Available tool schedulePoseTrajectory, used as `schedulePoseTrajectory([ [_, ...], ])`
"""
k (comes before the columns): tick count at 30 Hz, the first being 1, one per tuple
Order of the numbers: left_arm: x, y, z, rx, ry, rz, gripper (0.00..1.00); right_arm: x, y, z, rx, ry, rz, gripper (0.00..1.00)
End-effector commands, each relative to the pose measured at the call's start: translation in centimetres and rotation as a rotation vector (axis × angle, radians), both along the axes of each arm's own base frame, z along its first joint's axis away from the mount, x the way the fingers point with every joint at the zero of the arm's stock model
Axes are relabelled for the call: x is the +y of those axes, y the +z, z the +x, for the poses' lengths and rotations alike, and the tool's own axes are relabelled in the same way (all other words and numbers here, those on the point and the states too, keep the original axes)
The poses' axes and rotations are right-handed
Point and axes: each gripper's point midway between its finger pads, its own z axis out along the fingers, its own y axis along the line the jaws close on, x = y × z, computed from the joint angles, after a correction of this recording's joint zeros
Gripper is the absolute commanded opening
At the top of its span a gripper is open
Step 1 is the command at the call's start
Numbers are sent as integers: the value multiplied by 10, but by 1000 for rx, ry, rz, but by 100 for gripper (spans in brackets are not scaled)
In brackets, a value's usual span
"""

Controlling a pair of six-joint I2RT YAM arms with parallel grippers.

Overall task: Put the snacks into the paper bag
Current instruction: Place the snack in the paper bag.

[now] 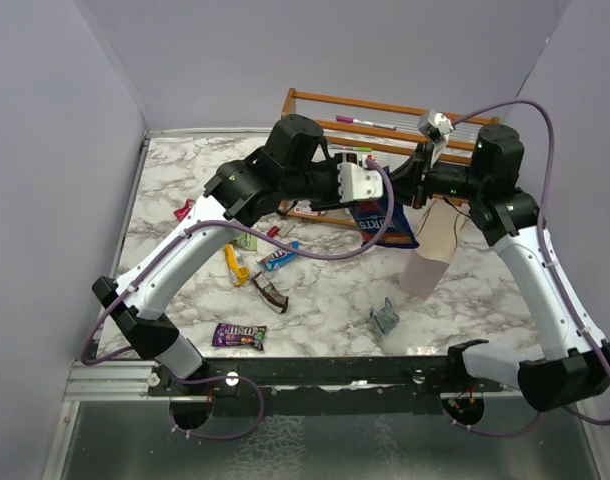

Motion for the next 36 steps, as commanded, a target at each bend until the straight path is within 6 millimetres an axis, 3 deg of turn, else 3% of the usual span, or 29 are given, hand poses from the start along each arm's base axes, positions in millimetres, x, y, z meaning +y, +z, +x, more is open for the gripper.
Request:
schedulePoseTrajectory([
  [1,20,38,1,-57,114,-93,53,-21,33,-6,-135,-166,-3,1],
  [4,28,50,1,-59,169,-135,67,-35,48,-11,-159,-222,9,1],
  [8,39,58,2,-67,218,-166,76,-66,71,-16,-203,-376,31,1],
  [14,50,52,16,-69,299,-186,80,-115,103,-27,-296,-632,41,1],
  [22,49,36,28,-74,342,-177,81,-145,127,-37,-350,-818,64,1],
  [26,47,30,32,-66,349,-169,81,-159,133,-37,-367,-897,58,1],
  [36,42,13,40,-47,371,-154,81,-182,122,-27,-370,-1023,18,1],
])
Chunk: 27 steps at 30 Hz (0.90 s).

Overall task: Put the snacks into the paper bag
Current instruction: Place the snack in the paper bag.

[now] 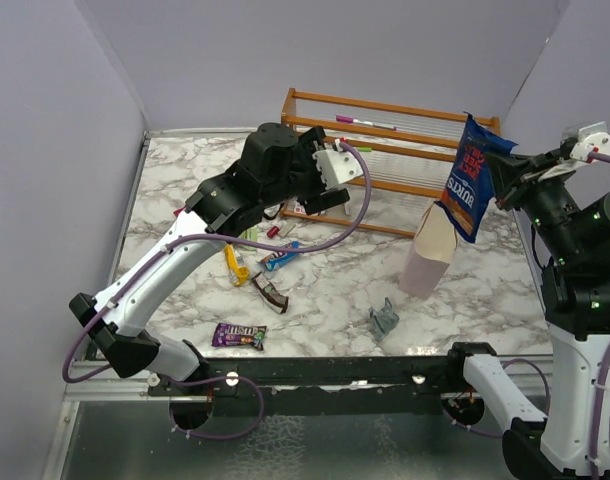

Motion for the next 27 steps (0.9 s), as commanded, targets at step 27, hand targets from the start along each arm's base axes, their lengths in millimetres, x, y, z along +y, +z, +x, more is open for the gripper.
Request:
schedulePoseTrajectory([
  [27,4,-21,12,6,71,4,83,-15,-75,44,114,-61,-72,1],
])
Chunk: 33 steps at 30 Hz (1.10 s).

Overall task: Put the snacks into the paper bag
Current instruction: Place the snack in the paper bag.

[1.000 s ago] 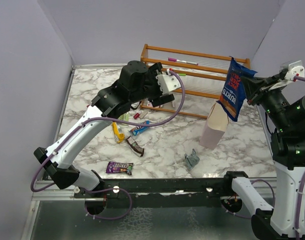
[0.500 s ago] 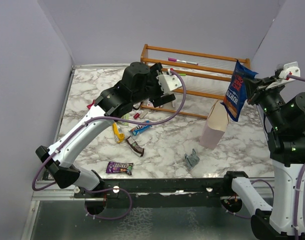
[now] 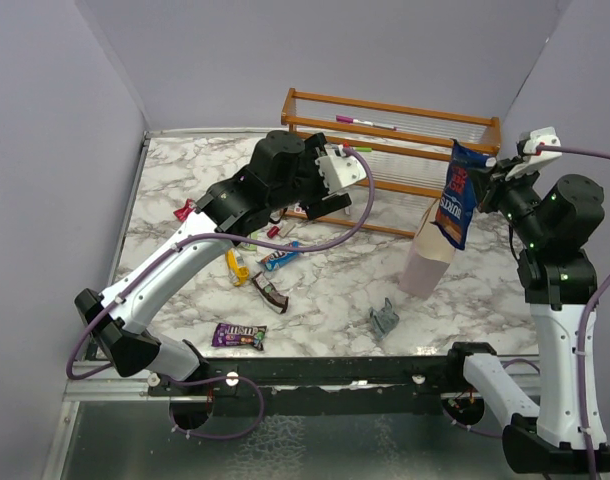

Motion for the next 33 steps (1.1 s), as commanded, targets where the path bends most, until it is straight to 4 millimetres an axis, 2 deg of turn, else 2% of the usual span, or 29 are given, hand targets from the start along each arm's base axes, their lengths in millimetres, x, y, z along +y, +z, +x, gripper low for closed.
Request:
schedulePoseTrajectory([
  [1,4,8,4,-31,28,-22,84,-1,2,8,-43,6,-20,1],
  [12,6,7,5,-36,34,-18,84,2,-14,23,-56,34,-47,1],
  [22,3,3,5,-27,27,-14,84,7,-28,28,-96,75,-85,1],
  [33,3,1,3,-24,21,-16,84,1,-50,34,-102,41,-108,1],
])
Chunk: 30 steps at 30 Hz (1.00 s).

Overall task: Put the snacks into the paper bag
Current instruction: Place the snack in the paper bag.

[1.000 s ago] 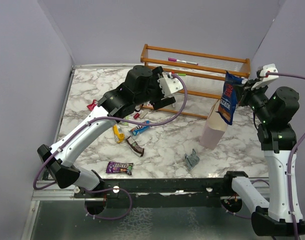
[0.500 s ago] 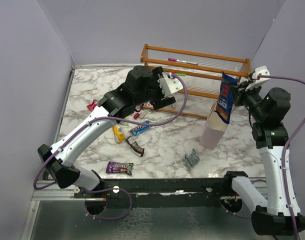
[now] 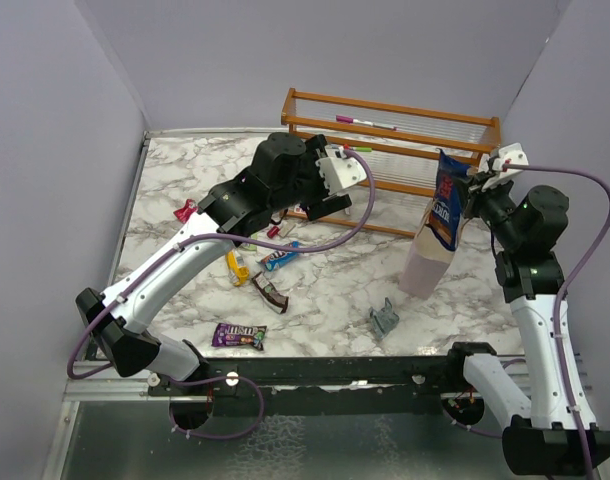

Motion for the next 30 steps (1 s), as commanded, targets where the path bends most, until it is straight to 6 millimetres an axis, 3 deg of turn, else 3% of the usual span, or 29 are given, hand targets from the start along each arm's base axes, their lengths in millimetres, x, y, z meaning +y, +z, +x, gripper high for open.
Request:
schedulePoseTrajectory([
  [1,4,8,1,-24,15,-21,84,-3,8,2,-77,-10,-19,1],
  [9,6,7,-1,-28,11,-18,84,-3,-11,2,-65,-6,-24,1],
  [30,11,6,-6,-42,2,-8,84,-7,-34,-11,-16,-25,-52,3],
])
